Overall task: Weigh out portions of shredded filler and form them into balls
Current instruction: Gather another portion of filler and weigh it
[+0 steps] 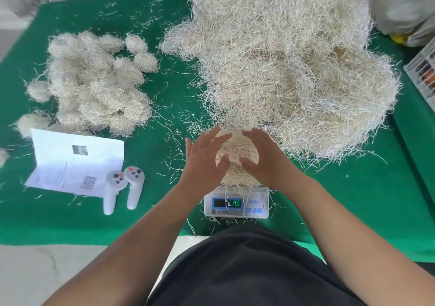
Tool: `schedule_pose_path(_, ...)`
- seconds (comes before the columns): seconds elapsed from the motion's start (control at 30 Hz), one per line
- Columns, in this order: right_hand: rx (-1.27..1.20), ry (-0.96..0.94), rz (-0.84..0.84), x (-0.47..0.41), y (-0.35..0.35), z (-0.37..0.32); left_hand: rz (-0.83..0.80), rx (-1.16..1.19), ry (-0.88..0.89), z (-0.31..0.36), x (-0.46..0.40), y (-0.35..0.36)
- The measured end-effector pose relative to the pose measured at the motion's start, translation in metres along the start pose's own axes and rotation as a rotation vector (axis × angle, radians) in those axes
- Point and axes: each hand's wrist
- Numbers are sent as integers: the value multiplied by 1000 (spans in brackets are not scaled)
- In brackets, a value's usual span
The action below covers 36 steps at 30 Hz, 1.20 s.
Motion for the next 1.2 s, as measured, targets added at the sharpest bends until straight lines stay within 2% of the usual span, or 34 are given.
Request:
schedule_pose_path(0.23,30,-12,4,3,1,3,35,-22,22,-5,1,5)
schedule_pose_path(0.37,140,24,3,-2,13,7,24,19,-23,-12,1,13)
schedule_pose_path(0.5,306,113,-163,-9,40,14,-178,-64,-171,-18,-3,31)
schedule_pose_path(0.57,337,117,-166,-14,51,16,-281,-23,-207,-15,-5,39)
schedule_pose_path(0.63,182,154,-85,-24,52,14,-318,144,-185,-10,-8,42)
schedule_pose_path(0.7,-124,206,-44,-30,46,4,-285,517,-236,4,-12,39)
schedule_pose_path(0.77,-494,248,20,-32,34,-14,-126,860,-348,24,-20,30)
schedule_pose_path(0.83,-814,252,41,-32,24,-37,48,1055,-458,41,-36,21)
schedule_pose_path(0.97,-973,166,216,-35,9,-59,305,1142,-605,64,-68,-4)
schedule_pose_path(1.07,-1187,161,81,-32,-4,-71,244,1413,-711,75,-80,-17)
schedule_pose_path(1.13,-1270,159,52,-34,-12,-82,169,1481,-635,77,-86,-24)
schedule_pose_path(1.2,-1248,150,107,-40,-18,-94,172,1406,-507,77,-94,-29)
Point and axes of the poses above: each hand's wrist, its own x-axis away from the middle knuckle, its own y-axis out of the palm, z = x × y, and after that the axes turned 4 degrees about z, right-handed
